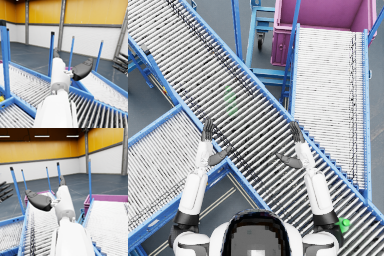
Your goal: Pick up the oil and place it on the left assembly line, put the cola on the right, and keep Sprite still
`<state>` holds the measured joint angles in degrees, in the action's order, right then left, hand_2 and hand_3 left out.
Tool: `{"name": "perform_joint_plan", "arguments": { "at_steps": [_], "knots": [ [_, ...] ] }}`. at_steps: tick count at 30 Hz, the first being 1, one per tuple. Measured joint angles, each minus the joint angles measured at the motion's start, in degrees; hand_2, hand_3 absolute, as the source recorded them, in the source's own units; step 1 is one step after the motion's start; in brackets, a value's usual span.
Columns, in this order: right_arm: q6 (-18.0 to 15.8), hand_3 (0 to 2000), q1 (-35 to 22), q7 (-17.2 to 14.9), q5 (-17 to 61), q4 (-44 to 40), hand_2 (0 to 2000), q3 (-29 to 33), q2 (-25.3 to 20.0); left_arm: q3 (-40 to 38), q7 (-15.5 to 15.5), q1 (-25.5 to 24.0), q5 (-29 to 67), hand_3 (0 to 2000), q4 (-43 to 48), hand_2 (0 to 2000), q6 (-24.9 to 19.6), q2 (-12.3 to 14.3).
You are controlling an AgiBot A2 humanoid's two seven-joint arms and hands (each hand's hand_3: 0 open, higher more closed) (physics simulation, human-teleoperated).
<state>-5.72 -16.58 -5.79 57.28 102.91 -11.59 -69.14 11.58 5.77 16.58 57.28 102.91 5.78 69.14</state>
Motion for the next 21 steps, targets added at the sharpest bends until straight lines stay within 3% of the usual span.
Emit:
{"name": "perform_joint_plan", "arguments": {
  "at_steps": [21],
  "knots": [
    [0.0, 0, 0.0, 0.0, 0.0, 0.0, 0, 0.0, 0.0, 0.0, 0.0, 0.0, 0.0, 0, 0.0, 0, 0.0, 0.0]
  ]
}}
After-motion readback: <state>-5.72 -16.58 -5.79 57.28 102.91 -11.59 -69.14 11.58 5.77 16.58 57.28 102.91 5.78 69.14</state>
